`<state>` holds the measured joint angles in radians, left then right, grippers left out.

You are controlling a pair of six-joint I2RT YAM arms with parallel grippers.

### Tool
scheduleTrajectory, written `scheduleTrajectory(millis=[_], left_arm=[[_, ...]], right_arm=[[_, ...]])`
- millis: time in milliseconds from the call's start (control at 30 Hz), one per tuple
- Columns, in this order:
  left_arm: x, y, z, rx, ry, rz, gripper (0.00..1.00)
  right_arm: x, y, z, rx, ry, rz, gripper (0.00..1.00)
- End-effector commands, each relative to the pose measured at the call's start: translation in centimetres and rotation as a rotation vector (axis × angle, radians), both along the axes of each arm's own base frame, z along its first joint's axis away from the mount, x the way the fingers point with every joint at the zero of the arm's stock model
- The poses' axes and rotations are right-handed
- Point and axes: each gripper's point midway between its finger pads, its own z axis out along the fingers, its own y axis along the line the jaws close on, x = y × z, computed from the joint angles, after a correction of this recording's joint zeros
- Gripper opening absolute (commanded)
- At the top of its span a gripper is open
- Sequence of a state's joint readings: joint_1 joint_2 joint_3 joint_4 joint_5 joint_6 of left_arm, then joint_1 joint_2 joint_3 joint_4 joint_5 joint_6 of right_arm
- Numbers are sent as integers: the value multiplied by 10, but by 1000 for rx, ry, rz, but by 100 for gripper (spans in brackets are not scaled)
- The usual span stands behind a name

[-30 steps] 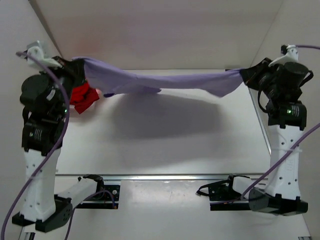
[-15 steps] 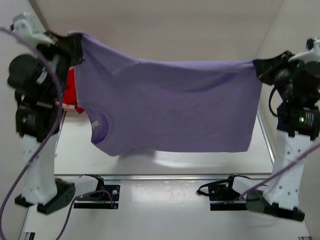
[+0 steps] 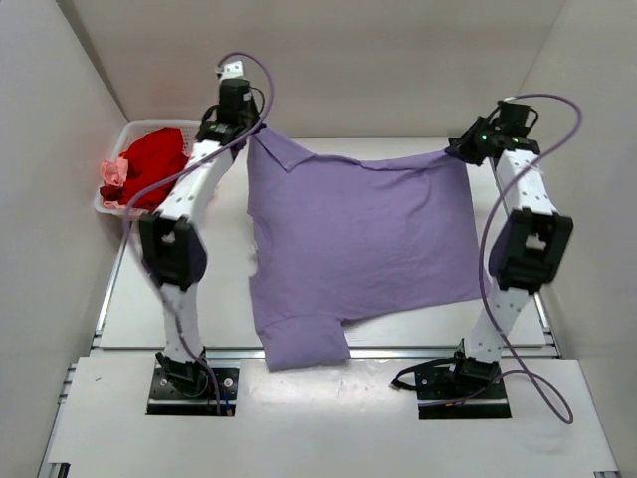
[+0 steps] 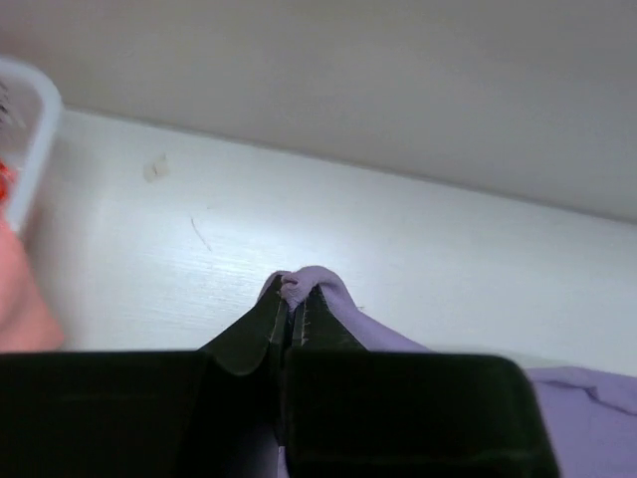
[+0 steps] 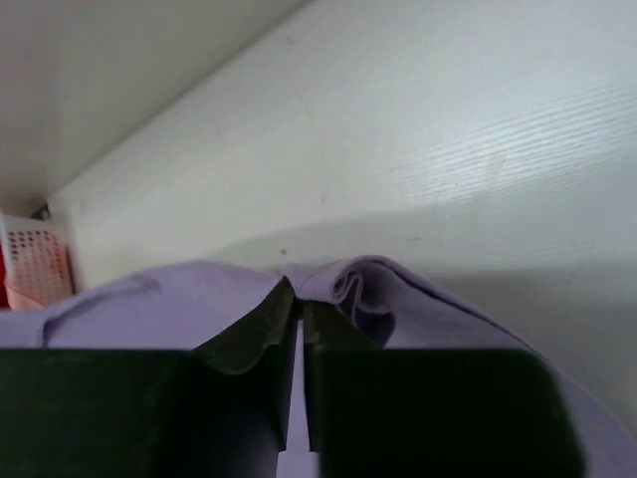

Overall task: Fold and stack the t-shirts
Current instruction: Flatten out the tshirt, then grap the side of the flattened tshirt closest away from the robot with both arms

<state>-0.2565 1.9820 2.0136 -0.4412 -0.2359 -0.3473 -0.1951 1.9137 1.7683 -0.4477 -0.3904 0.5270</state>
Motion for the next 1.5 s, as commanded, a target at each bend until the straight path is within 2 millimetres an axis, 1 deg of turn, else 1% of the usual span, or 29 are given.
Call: scheduleTrajectory(millis=[0, 33, 67, 100, 133, 167, 200, 233, 267, 300, 333, 367, 400, 433, 467, 500, 533, 567, 633, 667, 733, 767, 800, 867, 967, 1033, 1200, 1300, 1467], left_arm=[[39, 16, 18, 9, -76, 79, 0], [58, 19, 21, -1, -102, 98, 4], [69, 26, 0, -11, -62, 120, 8], [73, 28, 23, -36, -112, 130, 10], [77, 37, 29, -43, -130, 154, 18], [76, 36, 42, -54, -163, 153, 37], [76, 38, 41, -57, -169, 155, 51], [70, 39, 43, -45, -174, 148, 57], [58, 40, 62, -50, -203, 142, 64], [46, 41, 60, -38, -192, 137, 68], [39, 44, 43, -27, -148, 142, 69], [28, 41, 34, -21, -114, 122, 70], [15, 38, 44, -25, -113, 106, 70], [2, 33, 19, -12, -37, 74, 70], [-13, 30, 8, -24, 4, 56, 70], [-30, 23, 12, -31, 17, 33, 70], [-53, 20, -1, -23, 68, 17, 70], [-72, 15, -33, 5, 155, 13, 70], [-121, 15, -66, 25, 269, 3, 70], [-135, 16, -79, 23, 313, -6, 70], [-181, 19, -112, -19, 416, -37, 69], [-194, 23, -116, -33, 439, -40, 69], [-213, 23, -142, -27, 509, -63, 69], [-241, 26, -166, -25, 579, -73, 69], [-287, 15, -205, -72, 691, -118, 69], [-307, 7, -224, -94, 745, -148, 68], [-343, -16, -249, -102, 837, -199, 69], [-359, -21, -263, -98, 883, -210, 70], [-374, -24, -279, -81, 936, -217, 70]], right_arm=[[48, 16, 27, 21, -143, 97, 7], [63, 19, 28, 24, -164, 129, 15], [71, 24, 8, 13, -126, 142, 27], [81, 26, 32, -28, -184, 154, 32], [88, 30, 44, -74, -210, 151, 39], [91, 26, 39, -112, -189, 127, 44], [94, 27, 59, -143, -229, 118, 51], [92, 21, 67, -170, -233, 100, 51], [86, 18, 68, -177, -211, 85, 52], [76, 15, 62, -185, -166, 70, 53], [73, 11, 56, -177, -145, 57, 53], [60, 10, 47, -178, -95, 48, 54], [49, 4, 56, -180, -96, 27, 55], [39, 2, 27, -172, -26, 32, 55], [21, 0, 12, -166, 29, 23, 55], [4, -3, -4, -161, 74, 17, 55], [-5, -4, -14, -157, 107, 13, 55], [-22, -8, -27, -159, 149, 3, 56], [-57, -7, -57, -162, 255, 1, 55], [-64, -10, -62, -165, 272, -8, 54], [-88, -11, -82, -185, 335, -9, 55], [-94, -11, -87, -187, 353, -11, 55], [-103, -8, -98, -193, 385, -10, 55], [-116, -9, -107, -203, 414, -1, 55], [-132, -8, -127, -204, 487, 3, 56], [-136, -6, -134, -205, 511, 15, 56], [-149, -8, -151, -205, 558, 19, 56], [-153, -12, -161, -200, 585, 5, 57], [-160, -17, -170, -204, 615, -23, 58]])
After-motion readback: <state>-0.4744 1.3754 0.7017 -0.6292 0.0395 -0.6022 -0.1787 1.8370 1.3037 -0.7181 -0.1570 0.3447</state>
